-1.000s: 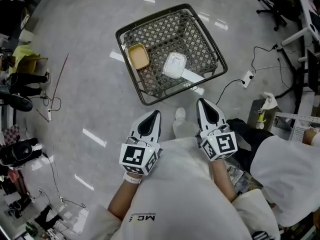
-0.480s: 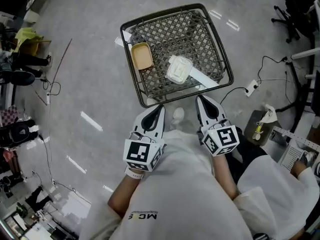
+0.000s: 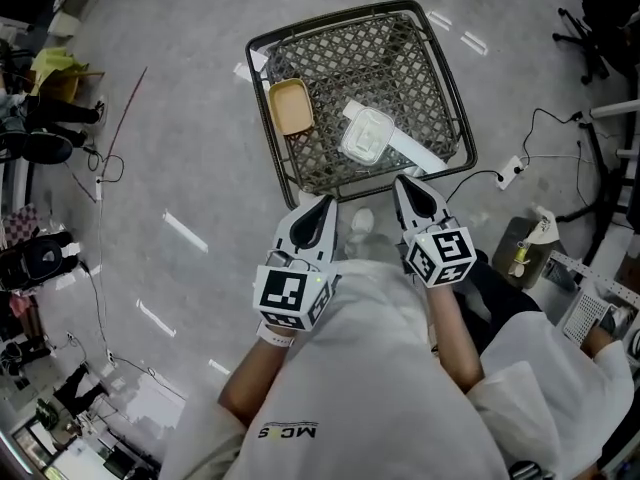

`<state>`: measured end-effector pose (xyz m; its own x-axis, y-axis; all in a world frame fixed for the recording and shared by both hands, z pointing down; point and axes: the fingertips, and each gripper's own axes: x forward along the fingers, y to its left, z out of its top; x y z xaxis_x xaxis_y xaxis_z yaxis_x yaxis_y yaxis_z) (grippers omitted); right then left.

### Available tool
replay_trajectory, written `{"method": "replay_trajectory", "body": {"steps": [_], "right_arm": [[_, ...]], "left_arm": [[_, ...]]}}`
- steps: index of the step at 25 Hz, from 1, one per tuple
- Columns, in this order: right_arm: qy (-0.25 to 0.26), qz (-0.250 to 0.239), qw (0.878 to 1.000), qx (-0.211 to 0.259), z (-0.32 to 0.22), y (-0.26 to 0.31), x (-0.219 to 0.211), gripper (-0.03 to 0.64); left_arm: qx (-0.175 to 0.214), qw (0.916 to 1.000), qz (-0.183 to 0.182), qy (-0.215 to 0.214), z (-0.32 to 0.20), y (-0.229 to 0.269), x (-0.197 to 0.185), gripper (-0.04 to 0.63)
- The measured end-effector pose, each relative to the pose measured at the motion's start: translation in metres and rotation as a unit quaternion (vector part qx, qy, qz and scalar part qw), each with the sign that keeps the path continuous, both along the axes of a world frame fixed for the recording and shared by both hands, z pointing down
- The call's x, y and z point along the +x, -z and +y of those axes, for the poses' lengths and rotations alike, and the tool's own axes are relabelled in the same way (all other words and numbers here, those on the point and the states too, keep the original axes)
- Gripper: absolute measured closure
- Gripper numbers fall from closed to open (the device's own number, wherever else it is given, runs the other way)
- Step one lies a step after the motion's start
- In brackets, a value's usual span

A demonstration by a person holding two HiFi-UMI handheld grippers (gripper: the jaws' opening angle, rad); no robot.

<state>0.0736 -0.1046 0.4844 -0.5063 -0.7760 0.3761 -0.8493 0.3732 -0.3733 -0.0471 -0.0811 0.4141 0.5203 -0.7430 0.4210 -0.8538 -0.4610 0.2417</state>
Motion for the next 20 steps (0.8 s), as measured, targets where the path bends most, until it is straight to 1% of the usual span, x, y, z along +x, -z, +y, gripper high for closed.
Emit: {"method": "replay_trajectory", "body": {"steps": [4,6,7,8,9,14,20], "right_arm": [[0.004,0.015,1.0,-0.009,-0.017,-0.026,-0.006,0.597],[-0.002,0.031,0.999,-0.024,-0.024,-0.045,-0.004,0.595],[-0.006,0.04,0.999,-0.033,-0.028,-0.055,-0.003,0.58],[-0.01,0.048,0.998,-0.042,-0.032,-0.064,-0.004,0.54],[-0.013,0.051,0.997,-0.049,-0.036,-0.074,-0.006,0.523],[-0.026,0.074,0.994,-0.082,-0.054,-0.126,-0.012,0.522],[-0.049,0.097,0.986,-0.125,-0.075,-0.179,-0.01,0.522]], "left_arm": [[-0.003,1.0,0.004,-0.009,-0.005,-0.006,0.005,0.569],[-0.009,0.9999,0.009,-0.007,-0.007,-0.011,0.007,0.569],[-0.012,0.9999,0.011,-0.006,-0.008,-0.012,0.006,0.569],[-0.013,0.9998,0.011,-0.005,-0.01,-0.013,0.004,0.569],[-0.013,0.9999,0.011,-0.004,-0.011,-0.013,0.001,0.569],[-0.015,0.9999,0.006,0.001,-0.018,-0.014,-0.01,0.569],[-0.024,0.9997,0.004,0.007,-0.019,-0.018,-0.018,0.569]]}}
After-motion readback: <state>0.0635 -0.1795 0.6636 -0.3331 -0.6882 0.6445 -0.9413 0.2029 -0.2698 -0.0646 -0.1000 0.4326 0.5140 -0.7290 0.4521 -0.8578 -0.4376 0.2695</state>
